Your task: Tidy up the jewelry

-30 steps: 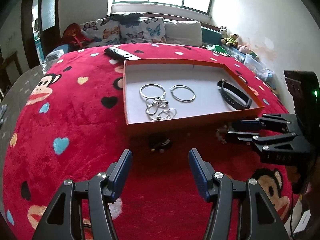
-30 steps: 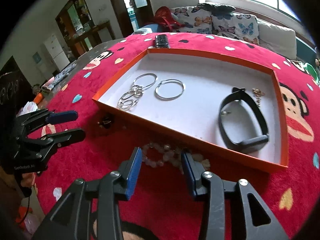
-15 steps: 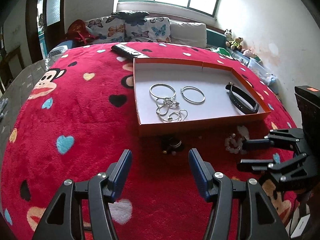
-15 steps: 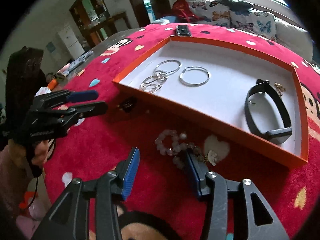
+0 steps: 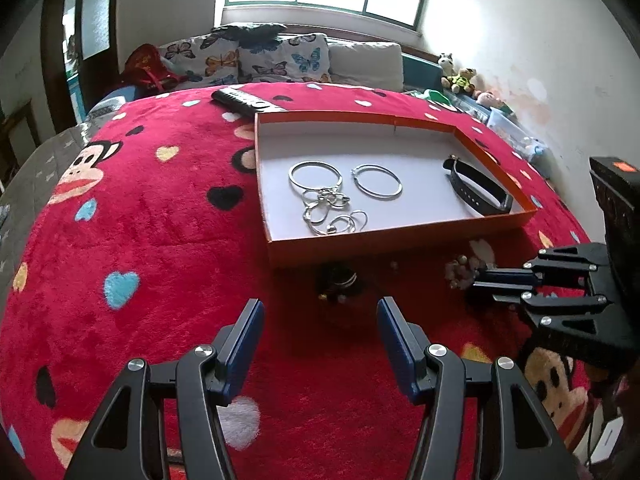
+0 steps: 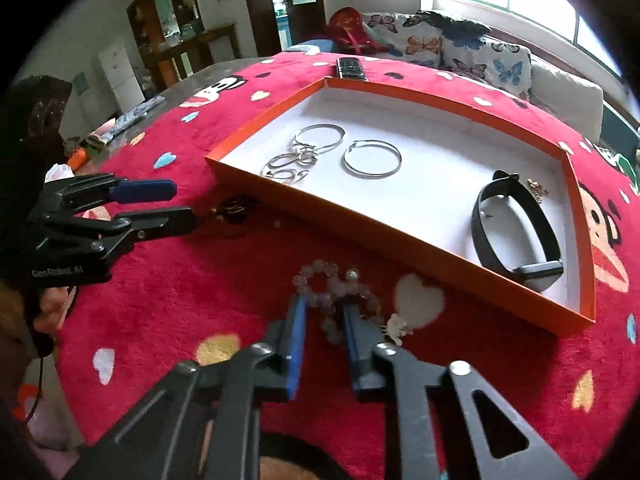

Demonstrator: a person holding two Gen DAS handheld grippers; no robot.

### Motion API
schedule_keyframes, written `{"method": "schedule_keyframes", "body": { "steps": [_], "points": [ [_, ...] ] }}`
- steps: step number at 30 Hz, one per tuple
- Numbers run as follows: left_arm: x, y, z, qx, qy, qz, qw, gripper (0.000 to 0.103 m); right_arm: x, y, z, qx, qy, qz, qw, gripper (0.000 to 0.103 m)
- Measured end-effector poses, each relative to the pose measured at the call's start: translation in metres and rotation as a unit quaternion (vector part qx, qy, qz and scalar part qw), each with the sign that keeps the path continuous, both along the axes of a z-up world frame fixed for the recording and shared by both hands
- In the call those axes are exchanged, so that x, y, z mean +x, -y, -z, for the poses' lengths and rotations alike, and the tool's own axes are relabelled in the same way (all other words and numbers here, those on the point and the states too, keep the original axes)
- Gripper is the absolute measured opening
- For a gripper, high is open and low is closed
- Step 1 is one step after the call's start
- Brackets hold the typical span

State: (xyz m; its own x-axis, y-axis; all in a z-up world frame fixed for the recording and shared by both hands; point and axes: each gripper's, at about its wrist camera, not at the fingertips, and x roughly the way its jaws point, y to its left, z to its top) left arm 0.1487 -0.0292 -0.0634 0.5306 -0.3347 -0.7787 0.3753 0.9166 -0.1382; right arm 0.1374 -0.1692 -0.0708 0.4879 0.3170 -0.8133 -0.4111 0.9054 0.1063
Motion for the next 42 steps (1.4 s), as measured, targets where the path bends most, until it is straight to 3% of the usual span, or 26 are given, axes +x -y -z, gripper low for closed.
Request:
{"method": "schedule_keyframes", "body": {
  "steps": [11, 18, 26, 31, 42],
  "points": [
    [0.016, 0.020, 0.014, 0.018, 0.001, 0.023, 0.9996, 0.058, -0.020, 0.010, -0.002, 0.020, -0.023, -0.018, 0.999, 0.010],
    [0.023, 0.034, 0.017, 0.032, 0.002, 0.032, 0.9990, 0.041, -0.027, 0.020, 0.000, 0.031, -0.032, -0.009, 0.999, 0.010],
    [0.032, 0.044, 0.019, 0.043, 0.000, 0.024, 0.9988, 0.037, -0.027, 0.021, 0.001, 0.042, -0.033, -0.005, 0.999, 0.010],
    [0.033, 0.048, 0.019, 0.050, 0.004, 0.027, 0.9984, 0.019, -0.027, 0.023, 0.001, 0.048, -0.032, -0.003, 0.998, 0.010],
    [0.013, 0.036, 0.013, 0.043, 0.002, 0.024, 0.9988, 0.018, -0.035, 0.025, -0.003, 0.048, -0.019, 0.001, 0.999, 0.010]
  ]
}}
